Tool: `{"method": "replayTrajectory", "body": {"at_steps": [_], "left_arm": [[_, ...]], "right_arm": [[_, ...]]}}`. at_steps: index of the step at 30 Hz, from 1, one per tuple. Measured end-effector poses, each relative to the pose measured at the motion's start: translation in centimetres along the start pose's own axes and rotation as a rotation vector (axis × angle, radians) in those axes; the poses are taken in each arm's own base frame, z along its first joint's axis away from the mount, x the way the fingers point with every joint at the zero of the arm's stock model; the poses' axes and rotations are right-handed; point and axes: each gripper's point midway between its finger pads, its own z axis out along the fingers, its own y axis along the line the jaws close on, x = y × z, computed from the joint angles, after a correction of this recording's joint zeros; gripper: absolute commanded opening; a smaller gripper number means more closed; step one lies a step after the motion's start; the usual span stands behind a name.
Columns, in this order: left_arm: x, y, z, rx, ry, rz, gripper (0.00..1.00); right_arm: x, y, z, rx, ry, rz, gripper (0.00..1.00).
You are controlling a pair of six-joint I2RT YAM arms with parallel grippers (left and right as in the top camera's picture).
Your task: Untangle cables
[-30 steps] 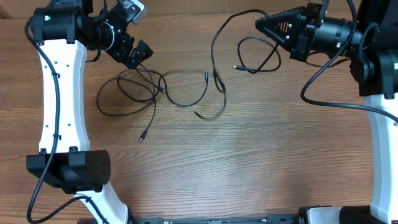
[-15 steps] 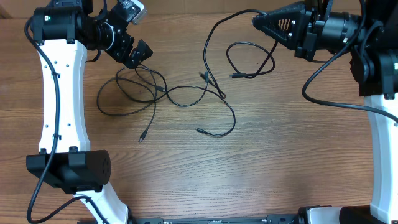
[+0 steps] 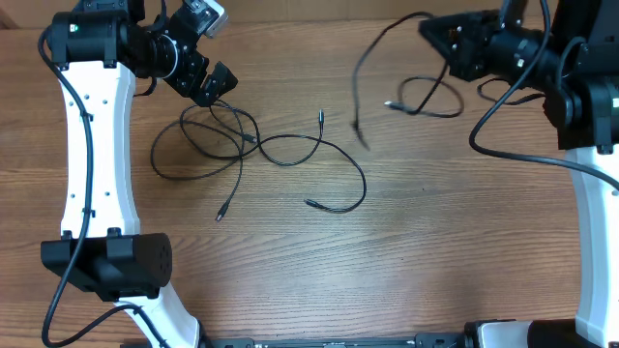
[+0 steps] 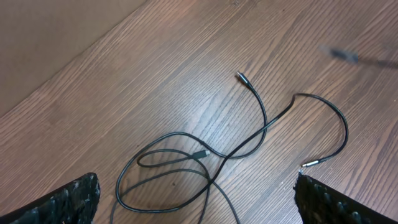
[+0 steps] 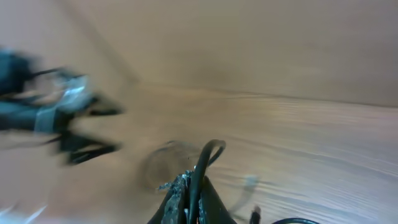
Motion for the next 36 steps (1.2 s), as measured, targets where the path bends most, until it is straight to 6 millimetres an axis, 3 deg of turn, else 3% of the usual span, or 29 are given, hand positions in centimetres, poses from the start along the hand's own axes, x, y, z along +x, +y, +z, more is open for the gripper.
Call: {"method": "replayTrajectory", "body": {"at_steps": [7, 14, 22, 29, 32, 36], "left_arm": [[0.0, 0.0, 0.0, 0.0, 0.0, 0.0, 1.0], [0.0, 0.0, 0.0, 0.0, 0.0, 0.0, 1.0], [0.0, 0.0, 0.0, 0.0, 0.0, 0.0, 0.99], [0.0, 0.0, 0.0, 0.0, 0.0, 0.0, 1.0], [0.0, 0.0, 0.0, 0.0, 0.0, 0.0, 1.0], [0.0, 0.0, 0.0, -0.001, 0.0, 0.0, 1.0]], "right_arm": [[-1.2, -8.0, -0.8, 0.361, -0.077, 0.123, 0.04], [0.1, -16.5, 1.7, 0.501, -0.047, 0.263, 0.04], [-3.2, -19.5, 3.7, 0.532, -0.19, 0.216, 0.04], [-5.3, -24.2, 5.0, 0.677, -0.293, 0.103, 0.04], [-4.9, -26.5, 5.6, 0.754, -0.299, 0.091, 0.04], [-2.4, -30.9, 7.2, 0.839, -0.24, 0.082, 0.04]]}}
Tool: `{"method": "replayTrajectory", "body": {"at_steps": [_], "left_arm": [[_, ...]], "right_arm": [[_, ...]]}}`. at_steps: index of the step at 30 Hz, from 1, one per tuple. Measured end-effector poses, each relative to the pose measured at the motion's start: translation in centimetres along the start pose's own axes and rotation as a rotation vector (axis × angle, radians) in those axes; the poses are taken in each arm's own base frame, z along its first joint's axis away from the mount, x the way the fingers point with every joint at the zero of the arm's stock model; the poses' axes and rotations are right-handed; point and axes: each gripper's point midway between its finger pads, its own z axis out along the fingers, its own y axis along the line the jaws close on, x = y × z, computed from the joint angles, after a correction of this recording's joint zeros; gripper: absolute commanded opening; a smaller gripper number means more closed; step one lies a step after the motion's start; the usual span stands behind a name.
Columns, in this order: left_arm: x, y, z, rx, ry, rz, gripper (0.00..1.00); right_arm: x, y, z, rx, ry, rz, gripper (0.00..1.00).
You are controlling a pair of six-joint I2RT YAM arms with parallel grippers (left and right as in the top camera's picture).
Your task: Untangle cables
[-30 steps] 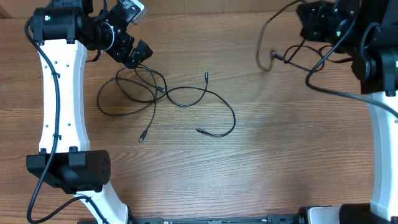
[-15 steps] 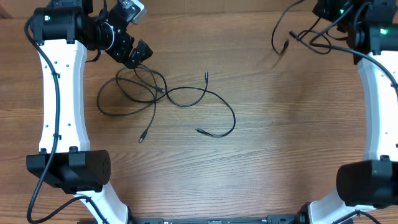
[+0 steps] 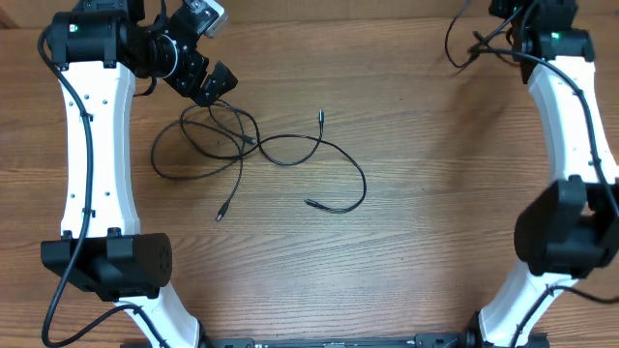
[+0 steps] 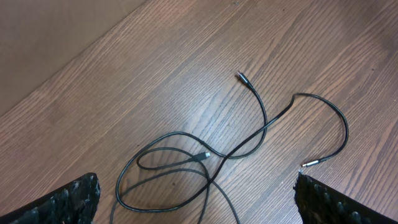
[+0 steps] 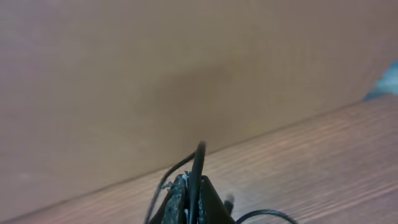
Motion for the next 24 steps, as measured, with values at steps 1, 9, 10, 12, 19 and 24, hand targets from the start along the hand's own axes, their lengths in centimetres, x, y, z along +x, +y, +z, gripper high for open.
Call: {"method": "replayTrajectory", "body": {"at_steps": [1, 9, 10, 12, 19, 24], "left_arm": [[0.0, 0.0, 0.0, 0.0, 0.001, 0.0, 1.0], [0.0, 0.0, 0.0, 0.0, 0.0, 0.0, 1.0], [0.0, 0.0, 0.0, 0.0, 0.001, 0.0, 1.0], [0.0, 0.0, 0.0, 0.0, 0.001, 0.0, 0.99], [0.0, 0.0, 0.0, 0.0, 0.001, 0.0, 1.0], [0.0, 0.0, 0.0, 0.0, 0.001, -0.001, 1.0]], "right_arm": [[0.4, -0.5, 0.5, 0.012, 0.007, -0.002, 0.04], [2.5, -8.2, 3.4, 0.144, 0.059, 0.032, 0.04], [2.3, -10.2, 3.4, 0.174, 0.057, 0.047, 0.04], [1.9, -12.7, 3.3, 0.208, 0.046, 0.067, 0.04], [0.8, -20.4, 2.2, 0.321, 0.01, 0.126, 0.04], [-0.5, -22.2, 1.8, 0.346, -0.046, 0.139, 0.04]]}}
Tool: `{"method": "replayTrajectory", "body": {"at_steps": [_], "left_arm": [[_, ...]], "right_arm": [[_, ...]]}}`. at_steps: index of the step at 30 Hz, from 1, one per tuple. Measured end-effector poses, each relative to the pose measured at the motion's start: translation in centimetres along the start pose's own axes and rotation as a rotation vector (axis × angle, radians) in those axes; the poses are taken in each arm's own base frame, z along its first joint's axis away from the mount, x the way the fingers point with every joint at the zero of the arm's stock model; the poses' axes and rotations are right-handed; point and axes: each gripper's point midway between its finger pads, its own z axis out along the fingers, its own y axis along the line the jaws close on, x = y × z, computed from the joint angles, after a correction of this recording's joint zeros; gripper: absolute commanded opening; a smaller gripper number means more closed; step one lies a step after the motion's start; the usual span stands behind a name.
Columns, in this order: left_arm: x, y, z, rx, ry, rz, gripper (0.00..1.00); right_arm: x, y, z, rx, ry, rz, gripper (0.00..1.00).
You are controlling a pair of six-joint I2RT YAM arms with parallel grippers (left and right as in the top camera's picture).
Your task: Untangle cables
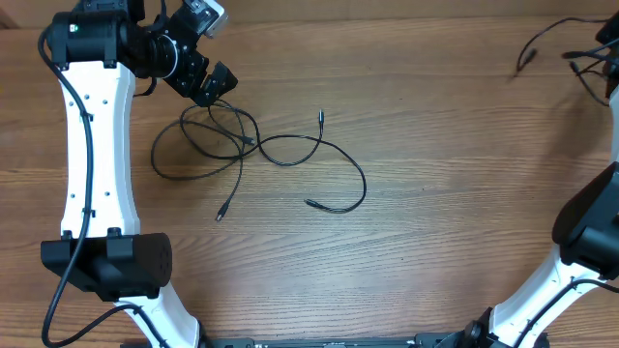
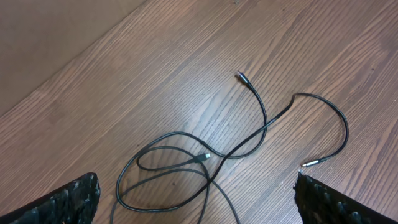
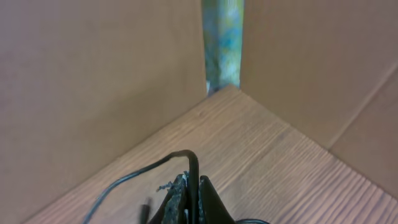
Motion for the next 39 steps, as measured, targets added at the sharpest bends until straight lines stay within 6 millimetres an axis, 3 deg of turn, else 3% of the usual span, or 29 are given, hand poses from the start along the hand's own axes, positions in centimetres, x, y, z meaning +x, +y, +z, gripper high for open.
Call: {"method": "replayTrajectory", "body": {"at_steps": [3, 5, 6, 7, 8, 9, 15, 24, 29, 32, 39], "left_arm": [[0.0, 0.0, 0.0, 0.0, 0.0, 0.0, 1.0], [0.0, 0.0, 0.0, 0.0, 0.0, 0.0, 1.0], [0.0, 0.0, 0.0, 0.0, 0.0, 0.0, 1.0], [0.0, 0.0, 0.0, 0.0, 0.0, 0.001, 1.0], [0.0, 0.0, 0.0, 0.0, 0.0, 0.0, 1.0], [0.0, 0.0, 0.0, 0.0, 0.0, 0.0, 1.0], [0.0, 0.0, 0.0, -0.001, 0.0, 0.0, 0.99], [0.0, 0.0, 0.0, -0.002, 0.002, 0.0, 1.0], [0.0, 0.0, 0.0, -0.002, 0.002, 0.0, 1.0], [0.0, 0.0, 0.0, -0.003, 0.002, 0.001, 1.0], [0.0, 0.0, 0.0, -0.003, 0.002, 0.001, 1.0]], "right_arm": [[-0.8, 0.2, 0.0, -0.008, -0.033, 0.006, 0.04], [-1.0, 0.2, 0.0, -0.009, -0.04, 0.007, 0.19], [-1.0, 0.2, 0.0, -0.009, -0.04, 0.006, 0.43], [-1.0, 0.2, 0.0, -0.01, -0.04, 0.009, 0.79], [-0.8, 0.2, 0.1, -0.009, -0.037, 0.004, 0.97], [-0.2, 0.2, 0.4, -0.008, -0.019, 0.004, 1.0], [3.4, 0.9, 1.7, -0.055, 0.092, -0.009, 1.0], [8.6, 3.1, 0.2, -0.21, 0.323, -0.008, 1.0], [11.0, 5.0, -1.9, -0.344, 0.458, 0.004, 1.0], [13.3, 6.1, -4.4, -0.424, 0.584, -0.012, 1.0], [18.5, 5.0, -7.7, -0.313, 0.808, -0.134, 1.0]]}}
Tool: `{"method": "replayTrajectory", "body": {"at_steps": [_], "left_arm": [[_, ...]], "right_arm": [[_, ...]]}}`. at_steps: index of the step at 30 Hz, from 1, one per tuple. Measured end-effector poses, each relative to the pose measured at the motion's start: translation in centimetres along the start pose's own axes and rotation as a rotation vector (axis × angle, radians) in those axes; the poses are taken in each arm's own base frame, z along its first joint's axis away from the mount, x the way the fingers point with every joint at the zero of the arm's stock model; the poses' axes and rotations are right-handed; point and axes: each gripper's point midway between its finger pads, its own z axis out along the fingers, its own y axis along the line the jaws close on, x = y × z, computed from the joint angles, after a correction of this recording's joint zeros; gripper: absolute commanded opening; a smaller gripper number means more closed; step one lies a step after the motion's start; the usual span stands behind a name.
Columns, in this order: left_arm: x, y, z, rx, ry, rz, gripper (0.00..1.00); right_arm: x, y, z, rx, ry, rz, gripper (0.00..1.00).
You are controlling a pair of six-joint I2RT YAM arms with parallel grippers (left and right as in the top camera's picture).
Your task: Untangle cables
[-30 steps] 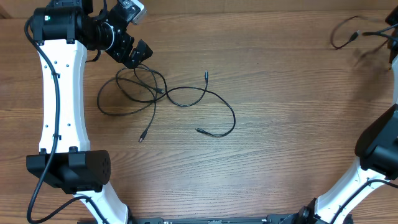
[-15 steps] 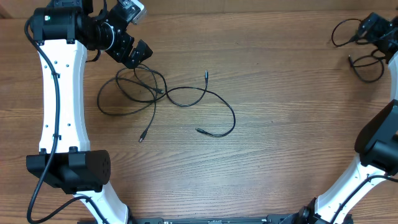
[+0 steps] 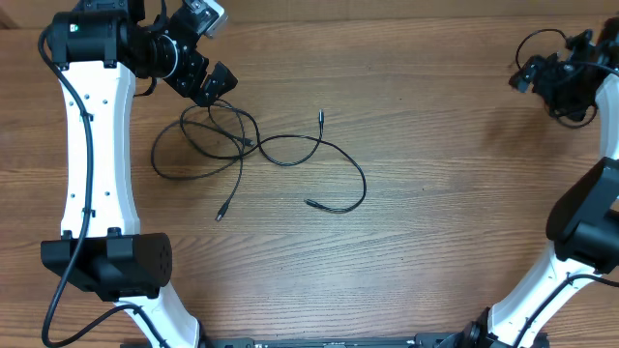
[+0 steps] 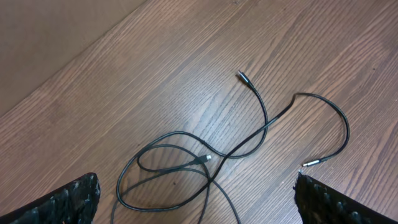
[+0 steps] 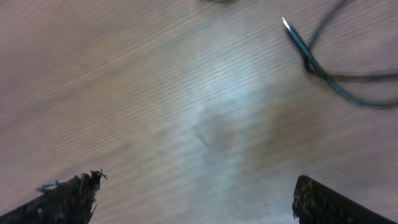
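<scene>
Two black cables lie tangled left of centre: a looped cable (image 3: 198, 145) (image 4: 168, 180) and a longer cable (image 3: 338, 159) (image 4: 273, 121) crossing it. My left gripper (image 3: 208, 85) (image 4: 196, 182) hangs open above the loops, touching nothing. A third black cable (image 3: 530, 43) (image 5: 323, 71) lies apart at the back right corner. My right gripper (image 3: 546, 82) (image 5: 196, 180) stands open beside that cable, with bare wood between its fingers (image 5: 320, 202).
The wooden table (image 3: 435, 193) is bounded by a brown cardboard wall along the back edge (image 4: 56, 37). The white left arm (image 3: 82, 145) stretches along the left side and the right arm (image 3: 590, 213) down the right edge.
My right gripper was shut on the third cable at the far right corner. It now stands open, and the cable lies on the table beside it. The left arm and the tangle are unchanged.
My right gripper first held a cable lifted at the back, right of centre, its end dangling free of the tangle. It then held the cable at the back right edge, then in the far corner. Now the cable rests there, let go. The left gripper stayed open throughout.
</scene>
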Motion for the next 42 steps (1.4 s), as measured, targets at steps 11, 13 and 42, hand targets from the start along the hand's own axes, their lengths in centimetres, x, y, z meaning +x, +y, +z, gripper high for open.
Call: {"method": "replayTrajectory", "body": {"at_steps": [11, 13, 42], "left_arm": [[0.0, 0.0, 0.0, 0.0, 0.0, 0.0, 1.0], [0.0, 0.0, 0.0, 0.0, 0.0, 0.0, 1.0], [0.0, 0.0, 0.0, 0.0, 0.0, 0.0, 1.0]], "right_arm": [[5.3, -3.4, 4.0, 0.15, 0.126, 0.007, 1.0], [5.8, -4.1, 4.6, 0.181, 0.127, 0.005, 1.0], [1.1, -10.2, 8.9, 0.27, -0.178, 0.036, 1.0]]}}
